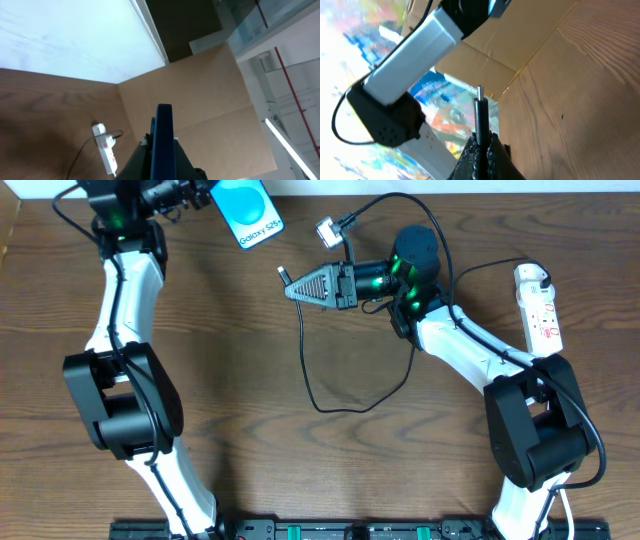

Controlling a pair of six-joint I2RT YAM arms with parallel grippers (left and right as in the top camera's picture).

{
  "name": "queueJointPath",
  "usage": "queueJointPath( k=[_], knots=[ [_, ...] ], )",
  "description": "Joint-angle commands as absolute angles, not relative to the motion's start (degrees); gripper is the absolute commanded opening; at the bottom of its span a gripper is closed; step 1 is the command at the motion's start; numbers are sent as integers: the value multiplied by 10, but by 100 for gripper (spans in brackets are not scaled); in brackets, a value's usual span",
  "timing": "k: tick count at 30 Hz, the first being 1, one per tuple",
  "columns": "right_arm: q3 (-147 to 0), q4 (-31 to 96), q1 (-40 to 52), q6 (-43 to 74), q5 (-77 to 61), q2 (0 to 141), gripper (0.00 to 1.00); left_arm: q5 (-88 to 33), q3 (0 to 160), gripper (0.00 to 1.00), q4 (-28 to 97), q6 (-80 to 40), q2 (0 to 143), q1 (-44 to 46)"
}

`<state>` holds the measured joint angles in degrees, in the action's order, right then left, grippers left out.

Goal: Plug charger to phone and switch on socket
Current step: 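Lift the plug with the right gripper toward the phone's bottom port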

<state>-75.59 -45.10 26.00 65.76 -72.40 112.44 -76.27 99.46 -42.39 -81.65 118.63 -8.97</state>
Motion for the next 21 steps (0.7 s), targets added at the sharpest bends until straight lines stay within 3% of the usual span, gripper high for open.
queueJointPath(
  k=[1,21],
  knots=[
    [-761,-455,261,688,-694,1110,1,-754,1004,7,-430,-826,1183,-79],
    [-761,-461,250,686,-664,1110,1,-784,1004,7,-430,-814,1183,-72]
  ],
)
